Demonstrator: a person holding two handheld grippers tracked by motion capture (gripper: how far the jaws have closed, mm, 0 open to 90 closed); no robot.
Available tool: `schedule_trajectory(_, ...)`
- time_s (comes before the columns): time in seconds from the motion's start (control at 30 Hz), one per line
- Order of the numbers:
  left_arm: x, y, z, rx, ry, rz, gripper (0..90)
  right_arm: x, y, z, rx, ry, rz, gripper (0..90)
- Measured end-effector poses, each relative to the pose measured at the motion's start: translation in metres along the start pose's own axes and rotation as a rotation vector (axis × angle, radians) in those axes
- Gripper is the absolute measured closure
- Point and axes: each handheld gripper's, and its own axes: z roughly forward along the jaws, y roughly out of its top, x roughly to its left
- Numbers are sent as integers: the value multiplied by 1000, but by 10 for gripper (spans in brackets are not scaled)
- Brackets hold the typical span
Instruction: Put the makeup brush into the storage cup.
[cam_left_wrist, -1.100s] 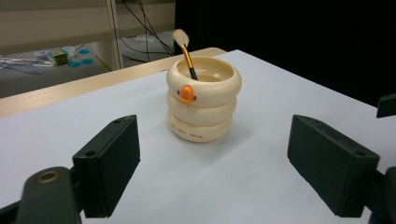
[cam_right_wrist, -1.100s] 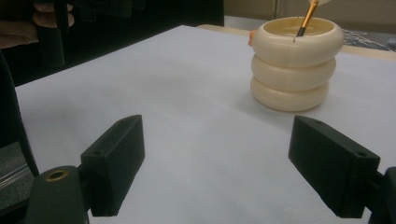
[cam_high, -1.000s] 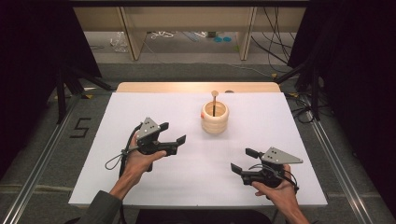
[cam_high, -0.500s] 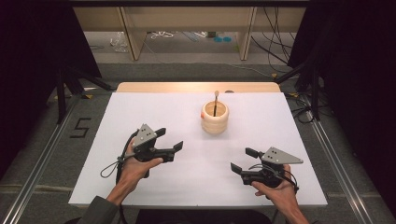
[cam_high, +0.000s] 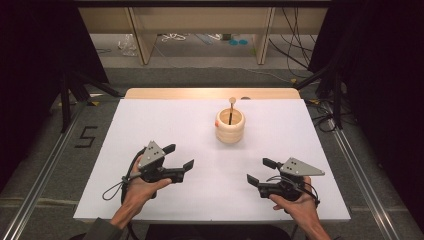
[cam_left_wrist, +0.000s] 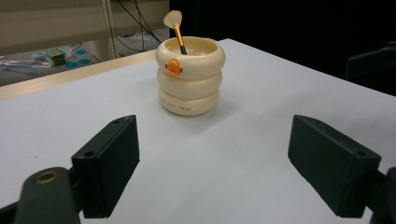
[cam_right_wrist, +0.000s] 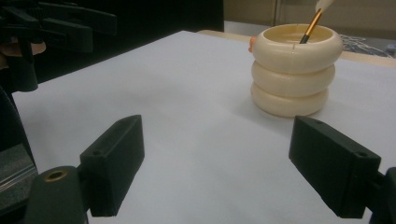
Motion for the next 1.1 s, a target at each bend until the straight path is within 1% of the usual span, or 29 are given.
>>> schedule_trajectory(0.07,-1,-1,-1,5,-7,15,163,0,0,0,-2,0,-2,191)
schedule_trajectory(0.1,-3,-2,-2,6,-6,8,162,0,0,0,-4,4,0,190)
schedule_trajectory(0.13,-4,-3,-2,8,-4,12,161,0,0,0,-3,-1,-4,190)
schedule_trajectory(0.2,-4,-4,-3,11,-11,33,161,0,0,0,-7,1,-6,190)
schedule_trajectory(0.3,-5,-7,-4,2,-12,21,161,0,0,0,-8,1,-7,190)
schedule_trajectory(0.37,-5,-8,-6,3,-7,36,161,0,0,0,-7,3,-8,190)
schedule_trajectory(0.4,-6,-9,-7,6,-7,32,161,0,0,0,-9,4,-10,190)
schedule_trajectory(0.43,-7,-10,-8,5,-7,18,161,0,1,0,-9,4,-9,190)
schedule_trajectory(0.5,-7,-12,-9,8,-9,22,161,-1,1,0,-12,3,-11,189)
schedule_trajectory(0.53,-8,-13,-9,8,-10,17,161,-1,1,0,-13,4,-11,189)
schedule_trajectory(0.63,-10,-14,-10,10,-13,34,161,0,1,0,-16,6,-7,189)
schedule_trajectory(0.67,-11,-15,-10,9,-12,27,161,0,1,-1,-10,1,-4,189)
schedule_trajectory(0.7,-12,-16,-10,14,-13,30,161,0,1,-1,-13,8,-4,189)
schedule_trajectory(0.73,-12,-16,-11,15,-13,33,161,0,1,0,-27,-3,-8,189)
schedule_trajectory(0.77,-13,-16,-11,15,-12,30,161,0,1,0,-18,9,-5,189)
schedule_trajectory(0.8,-12,-17,-11,8,-16,34,161,0,1,-1,-17,8,-8,189)
schedule_trajectory(0.87,-13,-17,-13,13,-10,37,161,0,1,-1,-16,7,-7,189)
schedule_trajectory(0.9,-13,-17,-13,14,-11,29,161,0,1,-1,-18,7,-8,189)
schedule_trajectory(0.97,-14,-17,-14,13,-10,40,161,0,1,-1,-21,1,-9,188)
schedule_trajectory(1.0,-14,-17,-14,11,-10,38,161,0,1,-1,-18,5,-8,187)
schedule_trajectory(1.03,-14,-17,-14,12,-10,39,161,0,1,0,-35,-1,-6,185)
schedule_trajectory(1.07,-14,-18,-14,12,-8,37,161,0,1,0,-33,-6,-6,185)
schedule_trajectory(1.1,-13,-18,-14,12,-7,38,161,0,1,0,-29,6,-5,185)
